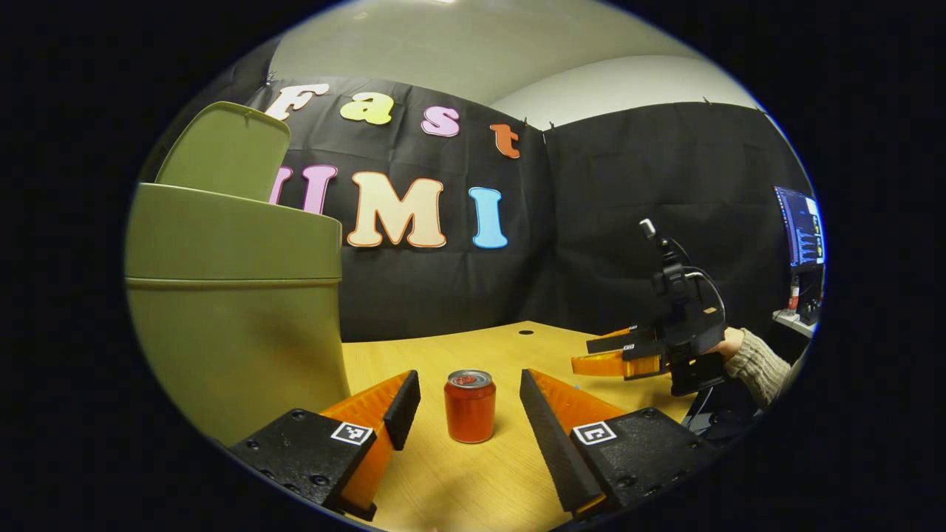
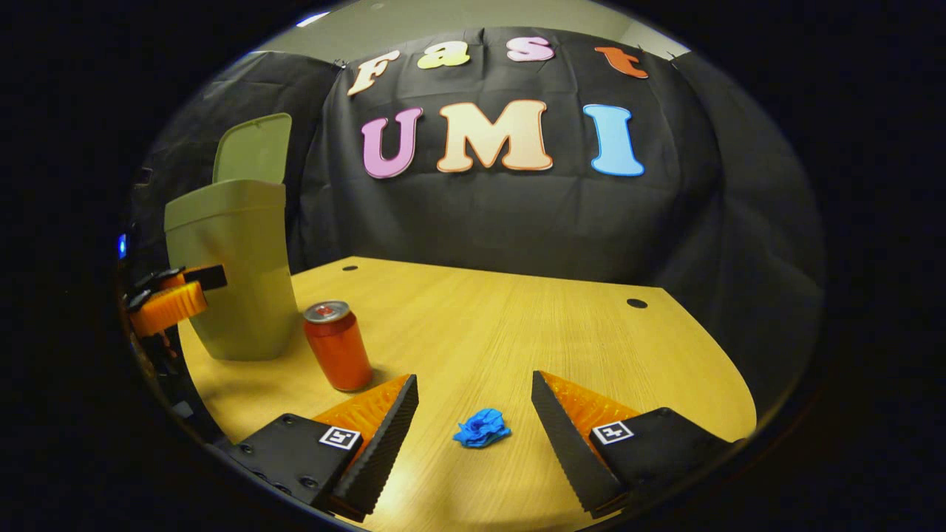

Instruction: Press the lid of the desktop garbage bin to open it, pick up the crumpled paper on the desktop and throw it into the bin, then pick up the pop can on the desktop and drop it into the bin, and finally close the garbage bin lid.

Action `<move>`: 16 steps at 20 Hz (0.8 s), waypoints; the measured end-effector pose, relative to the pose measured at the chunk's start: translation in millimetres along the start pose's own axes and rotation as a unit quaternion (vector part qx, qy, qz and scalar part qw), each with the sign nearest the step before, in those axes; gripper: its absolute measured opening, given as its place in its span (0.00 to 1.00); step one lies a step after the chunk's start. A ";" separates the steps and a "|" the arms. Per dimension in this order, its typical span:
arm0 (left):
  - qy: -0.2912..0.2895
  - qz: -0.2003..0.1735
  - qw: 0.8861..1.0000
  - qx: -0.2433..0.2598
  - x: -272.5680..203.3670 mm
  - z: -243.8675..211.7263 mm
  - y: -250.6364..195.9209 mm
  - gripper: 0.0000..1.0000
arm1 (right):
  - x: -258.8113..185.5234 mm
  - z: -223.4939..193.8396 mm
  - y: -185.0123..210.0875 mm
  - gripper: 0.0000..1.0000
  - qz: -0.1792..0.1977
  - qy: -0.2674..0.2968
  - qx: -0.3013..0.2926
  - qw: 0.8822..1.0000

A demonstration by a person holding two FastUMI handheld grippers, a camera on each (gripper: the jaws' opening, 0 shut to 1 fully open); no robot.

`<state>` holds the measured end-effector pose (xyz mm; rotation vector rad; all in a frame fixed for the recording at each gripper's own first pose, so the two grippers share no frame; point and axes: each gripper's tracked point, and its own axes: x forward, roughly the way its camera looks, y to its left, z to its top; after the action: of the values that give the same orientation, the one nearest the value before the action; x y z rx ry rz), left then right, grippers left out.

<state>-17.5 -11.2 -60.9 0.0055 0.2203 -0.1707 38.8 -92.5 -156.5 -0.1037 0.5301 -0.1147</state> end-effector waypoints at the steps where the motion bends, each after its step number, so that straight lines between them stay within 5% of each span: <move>1: 0.001 -0.001 1.000 -0.001 0.5 -1.7 -0.4 0.87 | 6.6 -7.5 -2.3 0.98 -0.003 0.015 -0.003 1.000; 11: 0.009 -0.004 1.000 -0.008 0.6 -7.3 3.2 0.91 | 20.1 -34.6 -0.3 0.98 0.006 0.130 -0.043 0.991; 16: 0.009 -0.001 1.000 -0.006 0.5 -6.4 5.0 0.91 | 31.2 -51.1 -0.3 0.84 0.014 0.183 -0.051 0.982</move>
<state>-17.5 -6.1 -67.4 -0.0051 0.2386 -0.1723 39.5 -100.5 -215.9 -0.1759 0.9060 -0.0794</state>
